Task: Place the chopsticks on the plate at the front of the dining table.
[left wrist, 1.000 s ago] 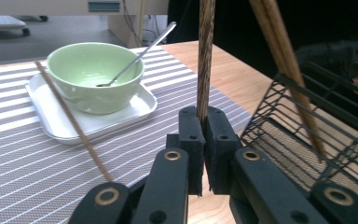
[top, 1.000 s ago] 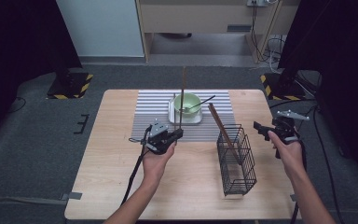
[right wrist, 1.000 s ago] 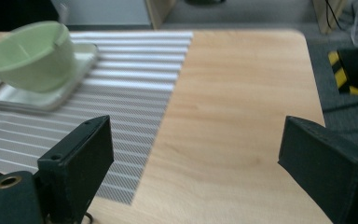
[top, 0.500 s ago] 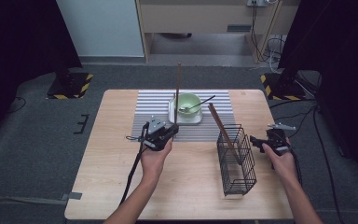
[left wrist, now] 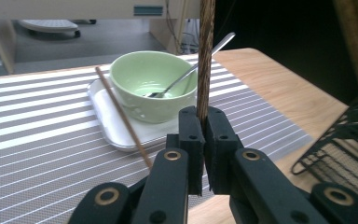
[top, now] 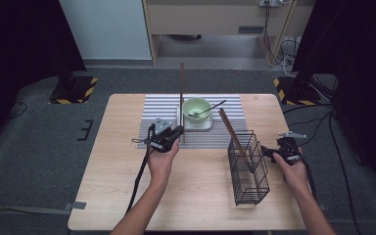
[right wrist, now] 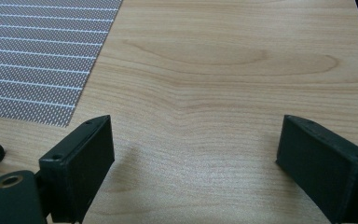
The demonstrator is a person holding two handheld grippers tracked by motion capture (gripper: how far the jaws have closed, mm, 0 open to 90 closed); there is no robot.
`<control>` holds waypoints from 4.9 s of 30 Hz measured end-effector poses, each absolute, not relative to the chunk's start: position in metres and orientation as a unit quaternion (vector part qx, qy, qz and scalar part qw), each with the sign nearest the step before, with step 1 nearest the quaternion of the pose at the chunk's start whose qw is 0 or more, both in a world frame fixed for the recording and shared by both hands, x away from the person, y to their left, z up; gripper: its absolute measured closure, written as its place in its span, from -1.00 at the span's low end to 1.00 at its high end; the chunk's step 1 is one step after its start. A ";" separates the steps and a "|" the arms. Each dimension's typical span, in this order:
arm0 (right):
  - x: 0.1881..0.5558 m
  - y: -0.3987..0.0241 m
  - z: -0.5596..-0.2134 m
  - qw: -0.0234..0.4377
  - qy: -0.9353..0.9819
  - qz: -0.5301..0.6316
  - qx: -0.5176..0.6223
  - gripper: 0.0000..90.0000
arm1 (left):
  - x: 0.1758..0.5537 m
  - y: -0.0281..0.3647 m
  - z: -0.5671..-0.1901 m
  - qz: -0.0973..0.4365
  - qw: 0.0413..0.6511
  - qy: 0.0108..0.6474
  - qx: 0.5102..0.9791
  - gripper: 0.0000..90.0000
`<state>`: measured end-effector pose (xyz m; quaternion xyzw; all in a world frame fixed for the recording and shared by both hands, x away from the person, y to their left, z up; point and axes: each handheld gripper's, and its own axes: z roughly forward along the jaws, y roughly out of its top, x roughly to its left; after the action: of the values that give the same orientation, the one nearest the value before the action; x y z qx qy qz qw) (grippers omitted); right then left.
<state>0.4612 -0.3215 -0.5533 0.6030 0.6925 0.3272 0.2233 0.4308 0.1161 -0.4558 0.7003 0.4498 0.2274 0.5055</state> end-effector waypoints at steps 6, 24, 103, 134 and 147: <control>0.461 -0.320 -0.554 0.224 0.692 0.328 0.603 -0.78 | 0.436 0.118 -0.459 0.229 0.502 0.461 0.695 0.91; 0.459 -0.314 -0.558 0.249 0.704 0.314 0.587 -0.85 | 0.449 0.112 -0.475 0.220 0.490 0.482 0.692 0.91; 0.459 -0.312 -0.559 0.251 0.699 0.306 0.595 -0.92 | 0.475 0.118 -0.513 0.201 0.410 0.549 0.700 0.91; 0.459 -0.312 -0.559 0.251 0.699 0.306 0.595 -0.92 | 0.479 0.115 -0.522 0.207 0.404 0.554 0.698 0.91; 0.459 -0.312 -0.559 0.251 0.699 0.306 0.595 -0.92 | 0.477 0.115 -0.524 0.207 0.404 0.556 0.696 0.91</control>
<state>0.4588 -0.3116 -0.5587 0.5955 0.6989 0.3064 0.2511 0.4768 0.1150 -0.5240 0.6962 0.5559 0.2074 0.4040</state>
